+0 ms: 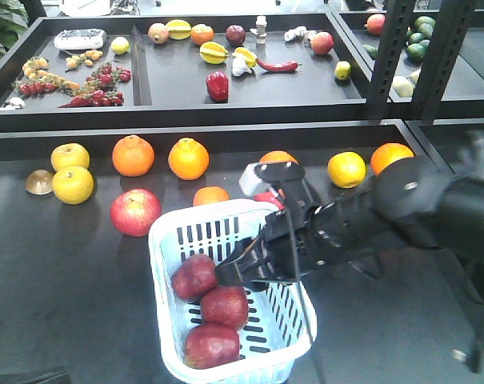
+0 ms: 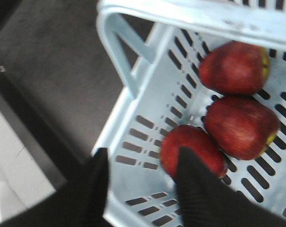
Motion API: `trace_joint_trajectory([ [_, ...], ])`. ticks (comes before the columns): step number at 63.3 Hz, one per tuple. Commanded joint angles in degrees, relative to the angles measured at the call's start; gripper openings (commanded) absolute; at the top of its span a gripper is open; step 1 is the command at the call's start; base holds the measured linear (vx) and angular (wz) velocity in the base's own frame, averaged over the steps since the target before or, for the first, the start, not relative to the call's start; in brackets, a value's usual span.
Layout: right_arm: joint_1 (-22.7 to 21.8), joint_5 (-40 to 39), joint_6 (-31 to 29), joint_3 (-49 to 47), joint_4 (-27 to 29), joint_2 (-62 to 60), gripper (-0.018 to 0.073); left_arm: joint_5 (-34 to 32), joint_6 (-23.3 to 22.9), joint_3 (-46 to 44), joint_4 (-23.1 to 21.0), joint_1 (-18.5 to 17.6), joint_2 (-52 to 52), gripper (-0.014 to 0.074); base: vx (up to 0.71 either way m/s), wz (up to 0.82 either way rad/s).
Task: Pick three apples into basket with both arms
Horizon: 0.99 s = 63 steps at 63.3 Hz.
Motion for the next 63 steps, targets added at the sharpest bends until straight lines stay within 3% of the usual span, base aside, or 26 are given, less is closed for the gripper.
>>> trace_joint_trajectory([
  [1, 0.0, 2.96, -2.57, -1.53, 1.02, -6.18, 0.0004, -1.95, -0.35, -1.54, -2.29, -0.16, 0.5, -0.0006, 0.0, 0.0],
  [12, 0.0, 8.84, -1.77, -1.53, -3.12, -15.02, -0.0007, -1.95, -0.35, -1.54, -2.29, -0.16, 0.5, -0.0006, 0.0, 0.0],
  [21, 0.0, 11.85, 3.63, 0.07, -11.19, -22.98, -0.0005, -1.95, -0.35, -1.54, -2.29, -0.16, 0.5, -0.0006, 0.0, 0.0],
  [28, 0.0, 7.91, 7.88, 6.71, -17.36, -30.7, -0.0005, -1.95, -0.35, -1.54, -2.29, -0.16, 0.5, -0.0006, 0.0, 0.0],
  [47, 0.0, -13.08, 17.89, 34.12, -30.55, -49.62, -0.0005, -2.2, -0.35, -1.54, -2.29, -0.16, 0.5, -0.0006, 0.0, 0.0],
  [63, 0.0, -14.81, 18.81, 39.77, -30.99, -55.05, -0.0005, -2.16, -0.35, -1.54, -2.29, -0.16, 0.5, -0.0006, 0.0, 0.0],
])
